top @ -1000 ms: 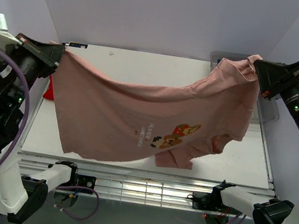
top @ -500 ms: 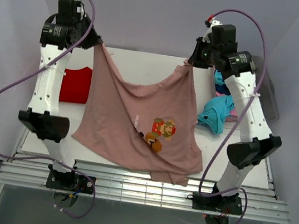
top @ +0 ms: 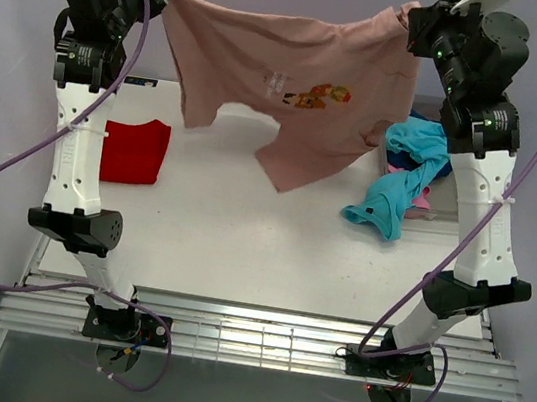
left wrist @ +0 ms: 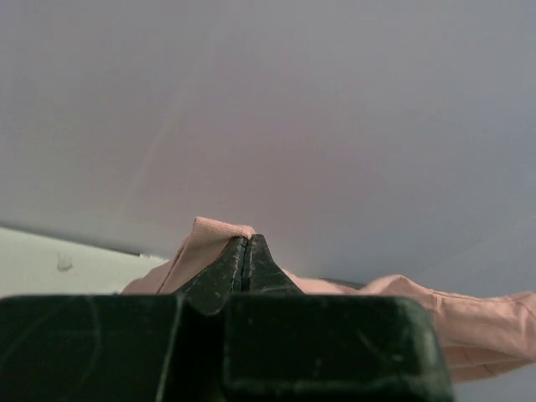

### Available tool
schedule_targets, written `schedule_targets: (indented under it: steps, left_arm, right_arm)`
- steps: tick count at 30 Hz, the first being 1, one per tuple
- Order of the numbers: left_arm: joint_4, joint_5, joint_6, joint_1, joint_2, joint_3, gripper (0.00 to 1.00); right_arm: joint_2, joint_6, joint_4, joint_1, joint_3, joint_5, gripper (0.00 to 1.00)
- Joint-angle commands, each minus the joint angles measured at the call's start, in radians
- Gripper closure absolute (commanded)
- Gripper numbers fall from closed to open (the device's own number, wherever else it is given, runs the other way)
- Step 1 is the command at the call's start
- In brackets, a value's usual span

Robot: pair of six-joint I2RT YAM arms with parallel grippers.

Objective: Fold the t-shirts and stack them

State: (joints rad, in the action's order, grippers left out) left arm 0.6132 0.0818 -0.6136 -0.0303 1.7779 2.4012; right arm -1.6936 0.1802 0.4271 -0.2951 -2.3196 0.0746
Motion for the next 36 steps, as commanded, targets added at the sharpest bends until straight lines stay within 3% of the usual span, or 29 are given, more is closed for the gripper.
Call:
schedule_targets:
  steps: [1,4,8,12,14,15,19,28,36]
  left_arm:
    - [-0.127,-0.028,0.075,0.006,-0.084,-0.008,1.0]
    - [-0.139,-0.024,0.116,0.006,-0.103,-0.089,1.0]
    - [-0.182,-0.034,0.187,0.006,-0.168,-0.307,1.0]
    - [-0.343,-0.066,0.235,0.004,-0.41,-0.888,1.0]
    - [-0.36,-0.066,0.256,0.004,-0.515,-1.093,1.0]
    - [-0.357,-0.066,0.259,0.004,-0.515,-1.094,1.0]
    - [-0.274,-0.031,0.264,-0.002,-0.664,-1.336,1.0]
    - [-0.052,-0.034,0.246,-0.049,-0.744,-1.432,1.0]
    - [0.172,-0.14,0.206,-0.051,-0.707,-1.412,1.0]
  right_arm:
    - [0.044,-0.077,-0.212,0.001,-0.008,-0.022,0.92]
    - [0.071,-0.093,-0.205,0.002,0.055,-0.064,0.92]
    - [0.167,-0.102,-0.194,0.004,0.353,-0.169,0.92]
    - [0.262,-0.119,-0.194,0.002,0.629,-0.236,0.92]
    - [0.325,-0.131,-0.173,0.002,0.75,-0.243,0.92]
    - [0.343,-0.139,-0.16,-0.001,0.782,-0.242,0.92]
    - [0.431,-0.156,-0.058,-0.013,0.888,-0.234,0.92]
    - [0.544,-0.116,0.243,-0.142,0.963,-0.204,0.92]
    - [0.71,0.089,0.3,-0.321,1.293,-0.164,0.92]
